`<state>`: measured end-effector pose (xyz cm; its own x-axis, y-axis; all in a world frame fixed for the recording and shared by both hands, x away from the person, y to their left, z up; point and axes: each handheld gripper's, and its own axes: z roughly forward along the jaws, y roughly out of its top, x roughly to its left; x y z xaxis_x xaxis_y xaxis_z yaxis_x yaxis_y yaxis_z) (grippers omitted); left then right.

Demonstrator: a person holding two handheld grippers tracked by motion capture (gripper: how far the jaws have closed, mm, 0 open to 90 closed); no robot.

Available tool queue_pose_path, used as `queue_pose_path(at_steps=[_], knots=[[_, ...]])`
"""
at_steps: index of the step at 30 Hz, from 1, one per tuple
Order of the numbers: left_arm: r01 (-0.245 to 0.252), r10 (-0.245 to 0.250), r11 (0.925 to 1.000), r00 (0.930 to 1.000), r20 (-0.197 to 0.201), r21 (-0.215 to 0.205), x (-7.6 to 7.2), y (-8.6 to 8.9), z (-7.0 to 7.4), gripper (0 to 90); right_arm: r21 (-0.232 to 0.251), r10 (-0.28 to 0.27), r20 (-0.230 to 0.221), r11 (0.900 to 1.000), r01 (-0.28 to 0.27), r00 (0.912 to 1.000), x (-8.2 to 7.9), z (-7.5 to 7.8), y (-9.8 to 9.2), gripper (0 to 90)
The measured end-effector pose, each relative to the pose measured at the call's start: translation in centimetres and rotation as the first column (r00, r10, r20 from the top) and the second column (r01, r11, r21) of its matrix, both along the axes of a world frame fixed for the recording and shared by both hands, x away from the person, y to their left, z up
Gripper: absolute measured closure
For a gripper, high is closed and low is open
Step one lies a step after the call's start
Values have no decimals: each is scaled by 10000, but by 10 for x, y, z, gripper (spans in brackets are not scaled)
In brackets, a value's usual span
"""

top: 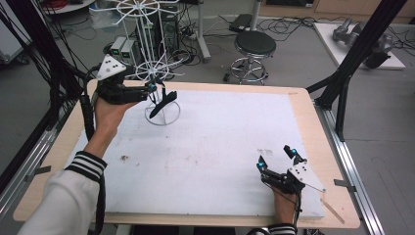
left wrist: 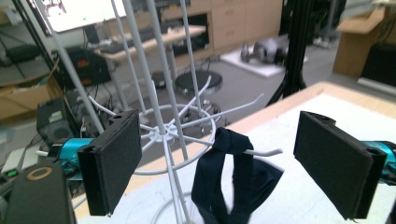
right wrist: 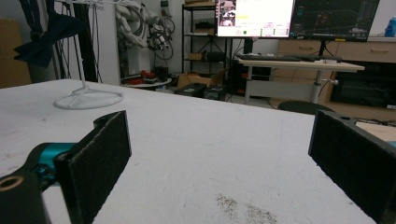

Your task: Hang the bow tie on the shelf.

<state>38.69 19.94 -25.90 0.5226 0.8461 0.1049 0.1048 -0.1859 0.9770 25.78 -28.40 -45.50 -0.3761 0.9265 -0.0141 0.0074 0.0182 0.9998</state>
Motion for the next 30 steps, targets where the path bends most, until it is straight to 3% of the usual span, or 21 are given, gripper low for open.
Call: queue_pose_path(at_steps=[3, 6, 7, 10, 12, 13, 14, 15, 16, 17, 19, 20, 21, 22, 23, 24, 25, 30], knots=[[-12, 13, 9999, 9999, 110, -107, -7, 6, -1, 134, -5, -3, 6, 10000, 3, 10000, 0, 0, 0, 48], [207, -185, 9990, 9984, 540, -408, -25, 22, -9, 132, 1, 23, -57, 10000, -23, 10000, 0, 0, 0, 48], [207, -185, 9990, 9984, 540, -408, -25, 22, -9, 130, 1, 23, -57, 10000, -23, 10000, 0, 0, 0, 48], [529, -458, 9963, 9937, 1026, -679, -40, 37, -20, 128, -81, -12, -2, 10000, 12, 10000, 0, 0, 1, 48], [829, -712, 9917, 9904, 1184, -979, -53, 54, -36, 123, -65, -13, -38, 10000, 12, 10000, 0, 0, 1, 48], [829, -712, 9917, 9904, 1184, -979, -53, 54, -36, 123, -65, -13, -38, 10000, 12, 10000, 0, 0, 1, 48], [910, -771, 9902, 9887, 1289, -1061, -62, 66, -49, 123, -35, -34, -48, 10000, 34, 10000, 0, 0, 1, 48], [910, -771, 9902, 9887, 1289, -1061, -62, 66, -49, 123, -35, -34, -48, 10000, 34, 10000, 0, 0, 1, 48], [987, -797, 9865, 9865, 1432, -1307, -70, 77, -64, 123, -71, -34, -22, 10000, 33, 10000, 0, 0, 1, 48], [987, -797, 9865, 9865, 1432, -1307, -70, 77, -64, 123, -71, -34, -22, 10000, 33, 10000, 0, 0, 1, 48], [1042, -828, 9848, 9849, 1520, -1388, -78, 87, -80, 123, -67, -36, -27, 10000, 36, 10000, 0, 0, 1, 48], [1036, -809, 9842, 9844, 1562, -1435, -85, 95, -98, 123, -56, -33, -34, 10000, 32, 10000, 0, 0, 1, 48], [1036, -809, 9842, 9844, 1562, -1435, -85, 95, -98, 123, -56, -33, -34, 10000, 32, 10000, 0, 0, 1, 48], [954, -745, 9863, 9854, 1534, -1343, -90, 101, -116, 123, -68, -38, -21, 10000, 38, 10000, 0, 0, 1, 48], [954, -745, 9863, 9854, 1534, -1343, -90, 101, -116, 123, -68, -38, -21, 10000, 38, 10000, 0, 0, 1, 48], [884, -690, 9863, 9880, 1383, -1394, -95, 105, -134, 123, -59, -32, -31, 10000, 32, 10000, 0, 0, 1, 48], [884, -690, 9863, 9880, 1383, -1394, -95, 105, -134, 123, -59, -32, -31, 10000, 32, 10000, 0, 0, 1, 48], [829, -619, 9848, 9885, 1378, -1524, -111, 105, -172, 123, -73, -31, -30, 10000, 31, 10000, 0, 0, 1, 48]])
